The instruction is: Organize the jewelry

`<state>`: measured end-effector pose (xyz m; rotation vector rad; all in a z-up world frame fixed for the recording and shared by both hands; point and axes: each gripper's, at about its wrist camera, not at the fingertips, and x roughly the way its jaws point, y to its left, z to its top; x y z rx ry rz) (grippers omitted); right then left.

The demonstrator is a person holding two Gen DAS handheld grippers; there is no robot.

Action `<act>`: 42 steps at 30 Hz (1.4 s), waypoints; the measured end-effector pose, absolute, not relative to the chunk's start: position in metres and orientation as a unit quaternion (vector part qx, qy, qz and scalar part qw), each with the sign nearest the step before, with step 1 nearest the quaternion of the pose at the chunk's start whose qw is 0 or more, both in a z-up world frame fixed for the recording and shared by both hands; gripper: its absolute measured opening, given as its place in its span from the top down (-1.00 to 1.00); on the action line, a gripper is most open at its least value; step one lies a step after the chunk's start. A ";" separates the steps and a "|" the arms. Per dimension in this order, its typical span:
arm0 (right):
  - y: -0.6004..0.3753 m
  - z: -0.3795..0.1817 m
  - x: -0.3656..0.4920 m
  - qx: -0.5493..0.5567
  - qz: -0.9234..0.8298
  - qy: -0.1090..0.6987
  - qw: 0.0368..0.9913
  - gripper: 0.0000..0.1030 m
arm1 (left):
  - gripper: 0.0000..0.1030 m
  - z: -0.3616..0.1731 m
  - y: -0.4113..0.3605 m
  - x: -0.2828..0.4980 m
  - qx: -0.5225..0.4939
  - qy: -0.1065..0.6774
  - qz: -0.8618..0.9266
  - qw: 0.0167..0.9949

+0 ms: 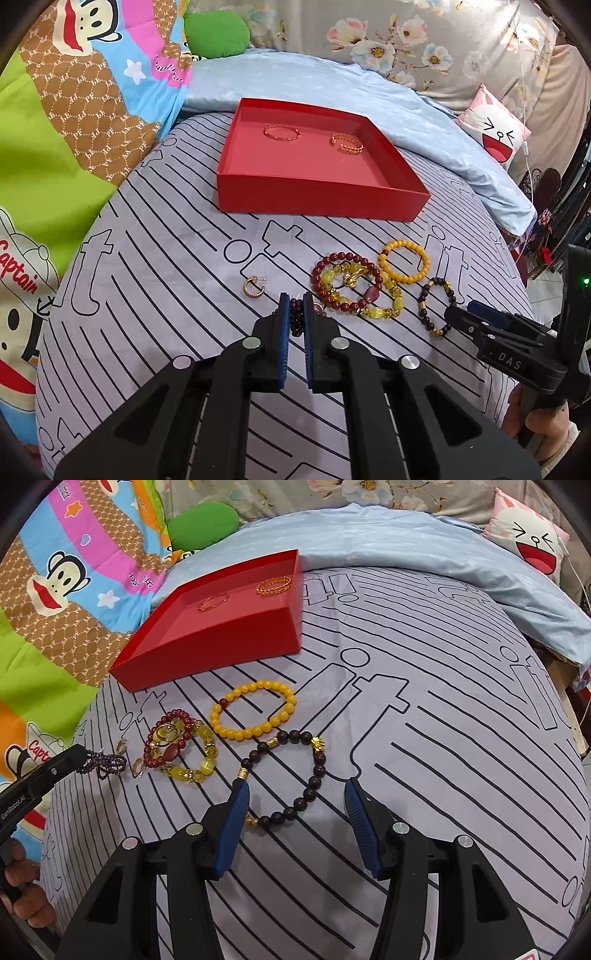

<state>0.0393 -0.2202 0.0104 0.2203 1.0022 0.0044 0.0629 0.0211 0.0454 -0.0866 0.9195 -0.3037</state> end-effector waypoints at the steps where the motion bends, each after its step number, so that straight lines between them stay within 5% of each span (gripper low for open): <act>1: -0.220 0.010 0.040 0.105 0.002 0.480 0.871 0.02 | 0.87 0.045 0.021 0.063 -0.042 0.443 -0.145 0.884; 18: -0.213 0.002 0.043 0.056 -0.020 0.483 0.874 0.79 | 0.87 0.038 0.018 0.063 -0.039 0.451 -0.143 0.880; 42: -0.208 0.086 0.054 0.071 0.010 0.402 0.913 0.85 | 0.92 0.092 0.029 0.082 -0.021 0.405 -0.155 0.901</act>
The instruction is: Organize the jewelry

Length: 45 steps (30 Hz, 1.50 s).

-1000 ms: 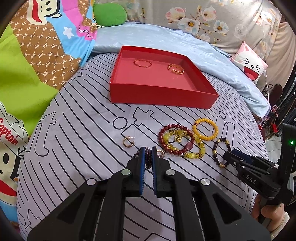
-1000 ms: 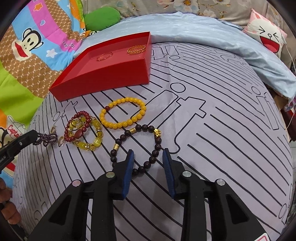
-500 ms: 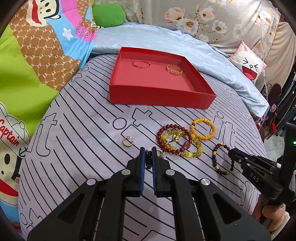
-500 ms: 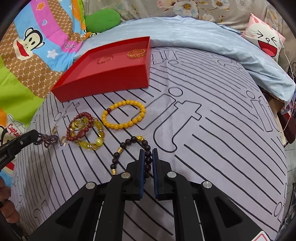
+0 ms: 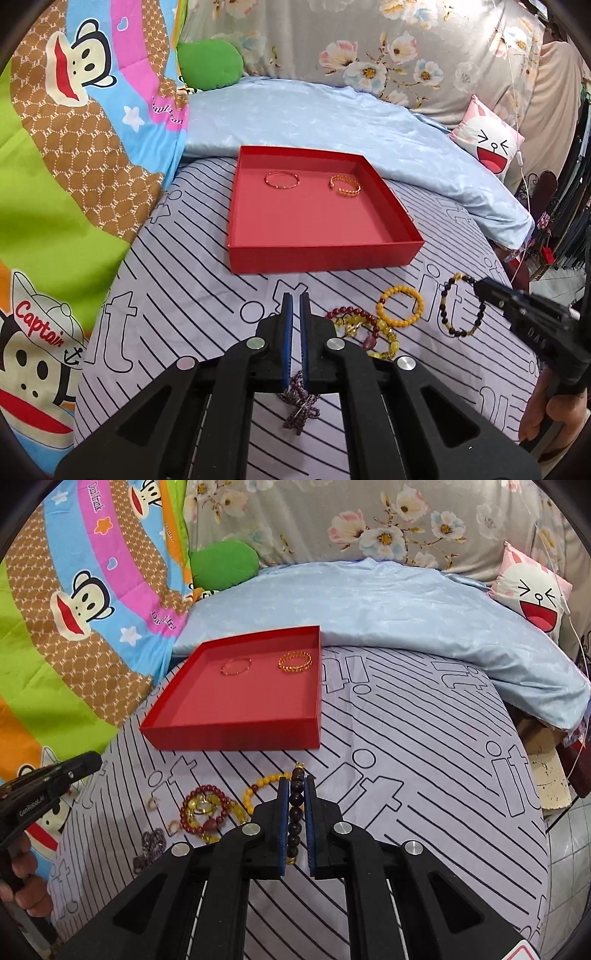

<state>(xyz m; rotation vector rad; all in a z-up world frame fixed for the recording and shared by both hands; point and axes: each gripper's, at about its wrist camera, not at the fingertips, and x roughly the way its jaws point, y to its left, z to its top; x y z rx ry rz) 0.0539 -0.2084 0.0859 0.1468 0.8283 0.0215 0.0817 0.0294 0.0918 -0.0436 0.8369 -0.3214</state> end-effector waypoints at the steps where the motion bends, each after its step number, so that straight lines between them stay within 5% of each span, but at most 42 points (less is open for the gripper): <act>1: -0.208 0.085 0.054 0.073 0.012 0.403 0.912 0.85 | 0.91 0.089 0.030 0.080 -0.021 0.407 -0.156 0.900; 2: -0.208 0.083 0.053 0.074 0.013 0.405 0.911 0.85 | 0.86 0.084 0.030 0.077 -0.019 0.413 -0.155 0.897; 6: -0.205 0.071 0.049 0.078 0.018 0.420 0.904 0.85 | 0.04 0.057 0.032 0.061 -0.021 0.442 -0.147 0.885; 9: -0.203 0.063 0.045 0.081 0.022 0.430 0.899 0.85 | 0.01 0.037 0.030 0.050 -0.019 0.462 -0.147 0.875; 15: -0.201 0.054 0.041 0.085 0.025 0.440 0.894 0.85 | 0.06 0.006 0.028 0.046 -0.013 0.489 -0.140 0.861; 19: -0.201 0.053 0.040 0.085 0.024 0.442 0.893 0.85 | 0.63 0.003 0.026 0.047 -0.014 0.490 -0.151 0.858; 22: -0.201 0.053 0.040 0.085 0.024 0.441 0.893 0.85 | 0.81 0.006 0.025 0.047 -0.018 0.491 -0.161 0.856; 45: -0.202 0.109 0.141 0.109 0.077 0.389 0.912 0.85 | 0.86 0.110 0.000 0.159 -0.045 0.415 -0.207 0.885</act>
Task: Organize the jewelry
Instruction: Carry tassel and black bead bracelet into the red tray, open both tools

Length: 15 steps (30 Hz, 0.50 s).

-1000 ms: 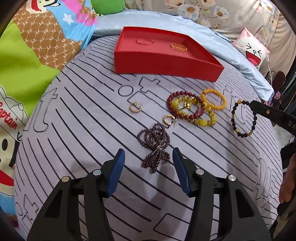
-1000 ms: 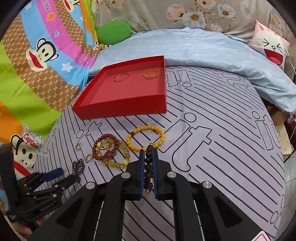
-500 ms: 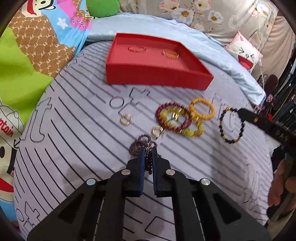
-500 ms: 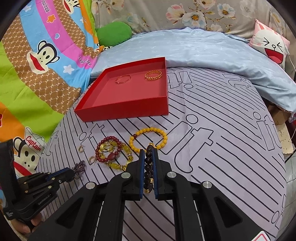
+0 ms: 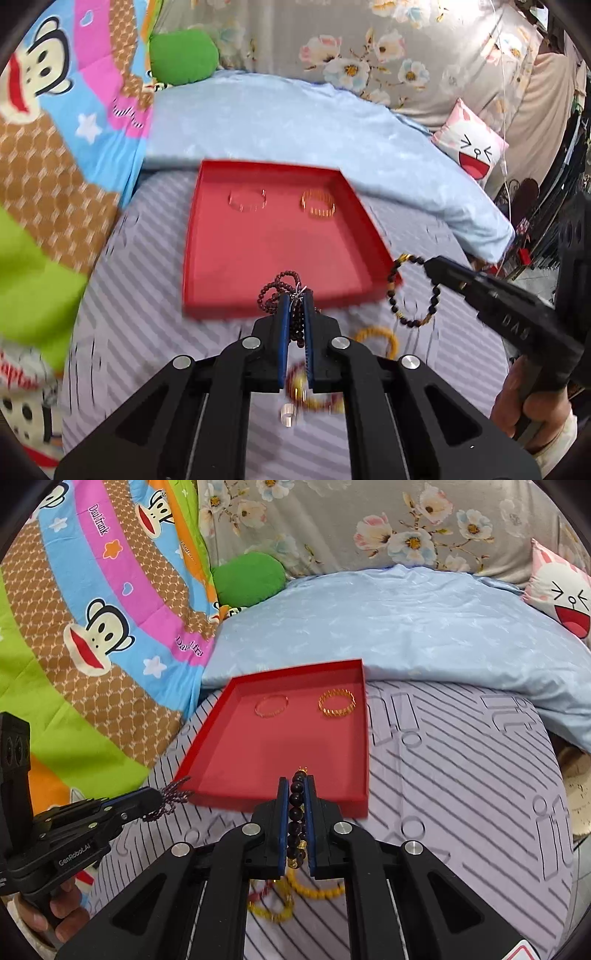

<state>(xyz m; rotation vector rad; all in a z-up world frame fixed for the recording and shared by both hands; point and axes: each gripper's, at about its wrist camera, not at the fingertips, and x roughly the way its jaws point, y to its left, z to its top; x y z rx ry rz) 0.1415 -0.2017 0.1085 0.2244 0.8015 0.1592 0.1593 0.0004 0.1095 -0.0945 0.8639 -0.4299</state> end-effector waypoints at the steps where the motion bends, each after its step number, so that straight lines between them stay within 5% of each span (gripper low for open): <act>1: -0.201 0.107 0.149 0.109 0.079 0.389 0.911 0.85 | 0.86 0.109 -0.002 0.167 -0.046 0.416 -0.206 0.885; 15: -0.185 0.054 0.260 0.100 0.093 0.430 0.892 0.85 | 0.88 0.049 -0.024 0.293 -0.083 0.462 -0.214 0.857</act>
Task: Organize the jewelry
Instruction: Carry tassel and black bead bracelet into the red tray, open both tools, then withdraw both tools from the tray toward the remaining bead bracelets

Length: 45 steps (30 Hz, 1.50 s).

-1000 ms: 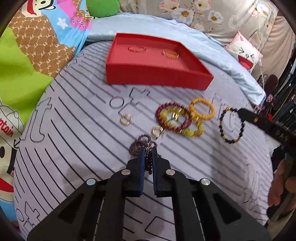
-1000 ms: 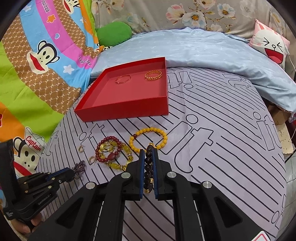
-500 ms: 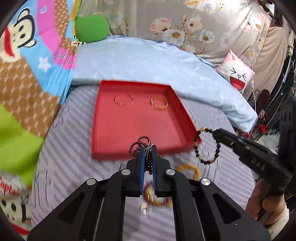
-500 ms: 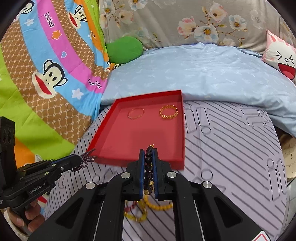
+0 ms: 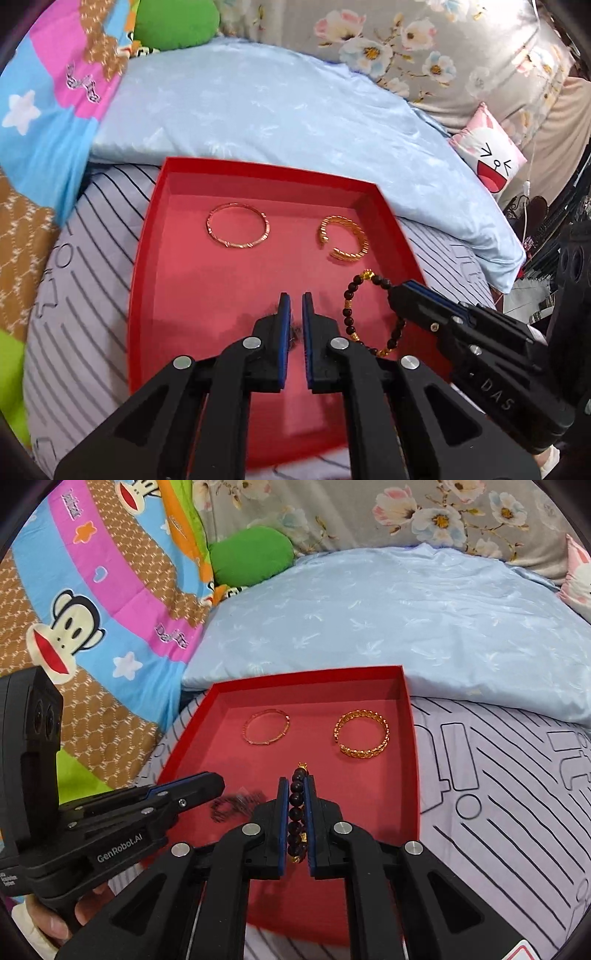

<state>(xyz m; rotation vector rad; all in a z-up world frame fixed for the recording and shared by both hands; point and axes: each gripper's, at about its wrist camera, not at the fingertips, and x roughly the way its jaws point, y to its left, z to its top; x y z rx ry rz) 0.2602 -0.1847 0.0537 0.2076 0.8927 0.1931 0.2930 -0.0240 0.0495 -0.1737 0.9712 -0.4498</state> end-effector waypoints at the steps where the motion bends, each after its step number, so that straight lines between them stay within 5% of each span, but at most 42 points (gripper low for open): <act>1: -0.185 0.050 0.265 0.099 0.090 0.434 0.891 0.85 | 0.88 0.045 -0.023 0.300 -0.083 0.465 -0.206 0.857; 9: -0.196 0.039 0.281 0.073 0.044 0.432 0.898 0.71 | 0.84 0.030 -0.005 0.329 -0.084 0.469 -0.160 0.865; 11: -0.197 0.042 0.279 0.072 0.040 0.425 0.901 0.55 | 0.67 0.033 -0.003 0.328 -0.081 0.464 -0.158 0.868; 13: -0.200 0.047 0.273 0.078 0.039 0.416 0.905 0.43 | 0.31 0.039 -0.001 0.323 -0.077 0.452 -0.153 0.875; 15: -0.203 0.052 0.267 0.086 0.041 0.411 0.906 0.41 | 0.22 0.047 0.000 0.314 -0.067 0.437 -0.147 0.885; 29: -0.197 0.087 0.175 0.066 0.038 0.388 0.919 0.31 | 0.09 0.090 0.018 0.224 -0.024 0.388 -0.121 0.913; 45: -0.179 0.046 0.081 0.063 0.039 0.442 0.894 0.30 | 0.01 0.042 0.017 0.127 -0.024 0.444 -0.125 0.887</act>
